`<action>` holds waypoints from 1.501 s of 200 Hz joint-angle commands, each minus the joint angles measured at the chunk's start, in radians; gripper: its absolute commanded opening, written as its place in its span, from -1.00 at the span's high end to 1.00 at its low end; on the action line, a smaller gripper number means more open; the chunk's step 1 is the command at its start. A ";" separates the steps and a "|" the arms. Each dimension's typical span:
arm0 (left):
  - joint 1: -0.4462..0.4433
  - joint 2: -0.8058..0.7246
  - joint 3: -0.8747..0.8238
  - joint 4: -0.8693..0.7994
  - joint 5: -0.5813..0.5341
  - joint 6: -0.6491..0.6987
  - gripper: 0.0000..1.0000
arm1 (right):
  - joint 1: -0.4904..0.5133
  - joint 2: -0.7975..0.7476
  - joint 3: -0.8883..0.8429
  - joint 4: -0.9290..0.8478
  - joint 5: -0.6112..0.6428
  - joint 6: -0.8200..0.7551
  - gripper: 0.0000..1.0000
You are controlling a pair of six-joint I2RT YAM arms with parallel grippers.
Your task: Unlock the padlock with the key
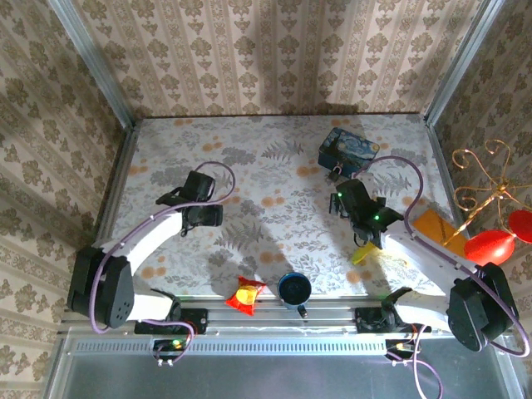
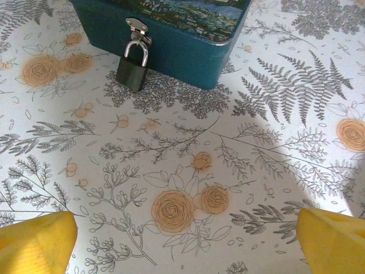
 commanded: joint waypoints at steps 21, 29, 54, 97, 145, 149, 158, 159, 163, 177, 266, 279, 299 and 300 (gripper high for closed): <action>-0.024 0.054 0.005 0.021 0.075 -0.023 -0.15 | 0.033 0.000 0.053 -0.069 0.103 0.034 -1.00; -0.023 0.070 0.007 0.033 0.079 -0.024 -0.09 | 0.039 0.004 0.054 -0.064 0.108 0.036 -1.00; -0.059 0.136 0.024 0.059 0.067 -0.014 0.13 | 0.057 0.021 0.065 -0.058 0.114 0.043 -1.00; -0.059 0.248 0.095 0.047 0.009 0.032 0.37 | 0.085 0.056 0.113 -0.100 0.159 0.021 -1.00; -0.055 0.325 0.141 0.048 0.009 0.058 0.42 | 0.102 0.064 0.131 -0.109 0.204 0.007 -1.00; -0.055 0.330 0.144 0.048 0.013 0.057 0.42 | 0.102 0.064 0.131 -0.109 0.206 0.008 -1.00; -0.054 0.336 0.148 0.048 0.023 0.052 0.41 | 0.102 0.064 0.131 -0.109 0.210 0.011 -1.00; -0.053 0.336 0.149 0.048 0.024 0.051 0.41 | 0.102 0.064 0.130 -0.109 0.210 0.011 -1.00; -0.051 0.336 0.148 0.048 0.029 0.050 0.38 | 0.104 0.063 0.129 -0.108 0.212 0.011 -1.00; -0.042 0.338 0.146 0.048 0.047 0.045 0.30 | 0.104 0.066 0.127 -0.106 0.217 0.011 -1.00; 0.073 0.354 0.164 -0.044 0.142 0.060 0.14 | 0.107 0.060 0.131 -0.116 0.247 0.026 -1.00; 0.076 0.363 0.163 -0.038 0.132 0.056 0.13 | 0.107 0.057 0.133 -0.114 0.247 0.024 -1.00; 0.081 0.380 0.155 -0.022 0.102 0.034 0.15 | 0.110 0.053 0.139 -0.117 0.247 0.019 -1.00; 0.081 0.381 0.154 -0.020 0.100 0.032 0.15 | 0.110 0.053 0.140 -0.117 0.247 0.019 -1.00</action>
